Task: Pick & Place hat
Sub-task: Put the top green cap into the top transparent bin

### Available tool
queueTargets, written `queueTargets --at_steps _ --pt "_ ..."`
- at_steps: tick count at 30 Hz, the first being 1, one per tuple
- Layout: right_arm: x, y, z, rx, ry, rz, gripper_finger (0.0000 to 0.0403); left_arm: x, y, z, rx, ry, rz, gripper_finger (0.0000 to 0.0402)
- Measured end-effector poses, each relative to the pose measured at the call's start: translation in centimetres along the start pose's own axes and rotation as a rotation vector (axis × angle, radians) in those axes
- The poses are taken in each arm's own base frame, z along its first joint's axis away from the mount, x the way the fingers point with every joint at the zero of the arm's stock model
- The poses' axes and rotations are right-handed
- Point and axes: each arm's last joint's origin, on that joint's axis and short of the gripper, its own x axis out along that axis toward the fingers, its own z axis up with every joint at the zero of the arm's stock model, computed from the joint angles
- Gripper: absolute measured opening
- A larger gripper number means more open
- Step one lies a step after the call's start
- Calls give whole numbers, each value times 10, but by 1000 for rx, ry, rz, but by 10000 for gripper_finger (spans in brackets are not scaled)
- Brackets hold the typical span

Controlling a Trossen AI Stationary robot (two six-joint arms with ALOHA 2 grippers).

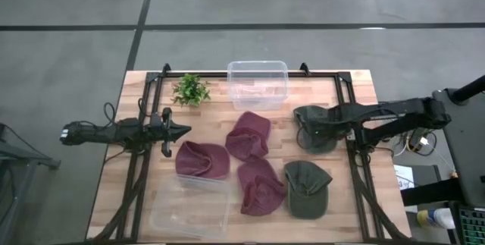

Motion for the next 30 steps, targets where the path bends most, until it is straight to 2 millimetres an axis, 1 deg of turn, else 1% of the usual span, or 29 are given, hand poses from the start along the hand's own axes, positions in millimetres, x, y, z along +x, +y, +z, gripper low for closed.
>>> queueTargets --at_steps 1,3,8,11,14,16,20,25,30 --pt "3 0 0 -7 15 -50 192 0 0 0 0 0 0 0" --pt "10 4 1 -42 31 -98 192 0 0 0 0 0 0 0" --pt "21 16 4 -100 30 -147 192 0 0 0 0 0 0 0" --pt "24 22 5 -111 62 -139 192 0 0 0 0 0 0 0" --pt "27 29 4 -153 142 -64 192 0 0 0 0 0 0 0" --pt "27 34 2 -215 174 15 192 0 0 0 0 -1 0 0" --pt "23 47 -4 -372 153 177 192 0 0 0 0 0 0 0" --pt "19 62 -10 -414 87 306 192 0 0 0 0 0 0 0" --pt "22 73 -12 -385 37 338 192 0 0 0 0 0 0 0"
